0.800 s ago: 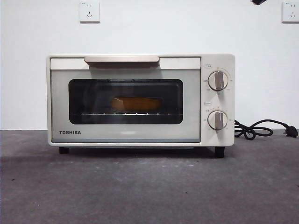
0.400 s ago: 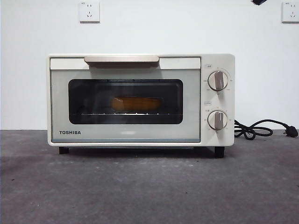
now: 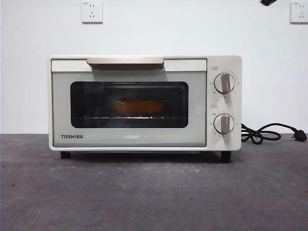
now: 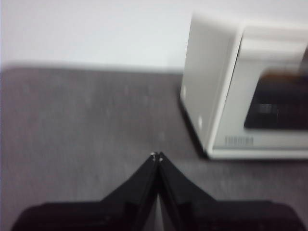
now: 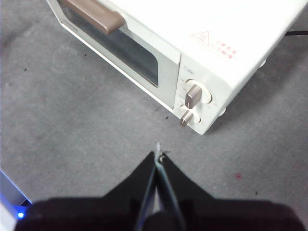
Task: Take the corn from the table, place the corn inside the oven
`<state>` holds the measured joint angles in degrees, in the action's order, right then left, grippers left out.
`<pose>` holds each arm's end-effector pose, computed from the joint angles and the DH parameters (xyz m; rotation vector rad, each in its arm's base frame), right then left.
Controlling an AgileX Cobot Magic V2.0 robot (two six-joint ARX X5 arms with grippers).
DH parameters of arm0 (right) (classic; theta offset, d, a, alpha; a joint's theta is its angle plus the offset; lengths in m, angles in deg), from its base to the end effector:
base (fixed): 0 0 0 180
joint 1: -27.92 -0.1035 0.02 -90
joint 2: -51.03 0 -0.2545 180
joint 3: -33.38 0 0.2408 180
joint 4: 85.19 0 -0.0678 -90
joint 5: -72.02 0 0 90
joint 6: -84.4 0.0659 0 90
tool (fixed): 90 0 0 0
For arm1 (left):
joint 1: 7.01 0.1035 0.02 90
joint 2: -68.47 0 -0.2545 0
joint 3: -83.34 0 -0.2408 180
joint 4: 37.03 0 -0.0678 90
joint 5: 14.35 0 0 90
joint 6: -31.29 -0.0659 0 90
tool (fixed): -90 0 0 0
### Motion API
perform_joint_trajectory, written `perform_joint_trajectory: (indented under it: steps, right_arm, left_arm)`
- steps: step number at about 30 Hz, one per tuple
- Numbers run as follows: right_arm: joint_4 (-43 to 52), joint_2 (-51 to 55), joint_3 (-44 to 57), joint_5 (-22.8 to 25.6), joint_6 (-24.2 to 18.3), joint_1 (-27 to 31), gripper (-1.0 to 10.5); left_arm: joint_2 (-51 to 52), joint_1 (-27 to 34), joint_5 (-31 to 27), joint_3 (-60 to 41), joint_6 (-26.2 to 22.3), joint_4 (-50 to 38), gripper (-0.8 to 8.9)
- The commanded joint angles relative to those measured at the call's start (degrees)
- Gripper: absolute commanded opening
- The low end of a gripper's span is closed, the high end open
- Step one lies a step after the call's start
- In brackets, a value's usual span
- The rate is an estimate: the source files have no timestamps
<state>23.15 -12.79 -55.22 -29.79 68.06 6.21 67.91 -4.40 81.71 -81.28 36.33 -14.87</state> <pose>0.1964 0.0927 0.3362 -0.3328 0.7432 0.6668 0.1307 -0.0010 0.1505 -0.0975 0.1303 -0.0545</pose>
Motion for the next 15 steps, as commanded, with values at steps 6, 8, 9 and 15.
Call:
perform_joint_trajectory:
  steps: [6, 8, 9, 15]
  right_arm:
    - [0.2, -0.2, -0.1, 0.1, -0.3, 0.0, 0.0]
    - [0.2, -0.2, -0.1, 0.2, -0.3, 0.0, 0.0]
    - [0.2, -0.2, -0.1, 0.2, -0.3, 0.0, 0.0]
    - [0.2, -0.2, -0.1, 0.2, -0.3, 0.0, 0.0]
  left_arm:
    - [0.2, 0.2, -1.2, -0.4, -1.0, 2.2, -0.04]
    - [0.2, 0.2, -1.2, -0.4, -1.0, 2.2, -0.04]
    - [0.2, 0.2, -1.2, -0.4, -1.0, 2.2, -0.04]
    - [-0.6, 0.2, -1.6, -0.4, -1.7, 1.7, -0.04]
